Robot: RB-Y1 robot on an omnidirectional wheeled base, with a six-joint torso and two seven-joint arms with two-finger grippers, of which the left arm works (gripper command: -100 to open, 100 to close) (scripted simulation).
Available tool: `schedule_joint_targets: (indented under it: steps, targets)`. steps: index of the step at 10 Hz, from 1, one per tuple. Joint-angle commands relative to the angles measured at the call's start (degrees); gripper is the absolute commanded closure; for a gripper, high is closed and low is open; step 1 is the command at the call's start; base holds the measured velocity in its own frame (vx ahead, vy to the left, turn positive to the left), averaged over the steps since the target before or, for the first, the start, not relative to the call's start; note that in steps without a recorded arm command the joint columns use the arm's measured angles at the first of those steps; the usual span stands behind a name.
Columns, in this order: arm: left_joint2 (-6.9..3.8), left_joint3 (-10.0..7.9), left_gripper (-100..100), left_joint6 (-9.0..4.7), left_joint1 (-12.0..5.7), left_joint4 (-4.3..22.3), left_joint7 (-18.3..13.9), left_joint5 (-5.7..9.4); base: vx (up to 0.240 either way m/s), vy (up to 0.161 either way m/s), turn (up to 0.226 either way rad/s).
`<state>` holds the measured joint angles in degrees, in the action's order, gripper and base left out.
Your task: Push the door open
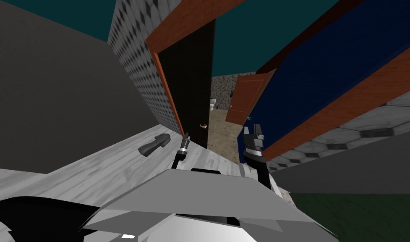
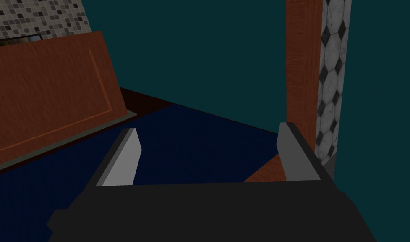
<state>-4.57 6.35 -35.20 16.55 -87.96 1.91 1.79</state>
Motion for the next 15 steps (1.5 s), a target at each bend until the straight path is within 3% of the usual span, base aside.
schedule_joint_targets:
  steps: [1,4,15]
  targets:
    - [-0.02,0.55,-100,-0.37,-0.96,2.7,-0.3,-0.13,0.095,0.047,-0.086]
    - [0.00,0.92,-100,-0.71,-1.48,4.4,-0.4,-0.23,0.047,0.027,-0.039]
    - [0.92,4.63,-100,-4.08,-6.76,21.4,-1.8,-1.24,0.083,0.048,-0.083]
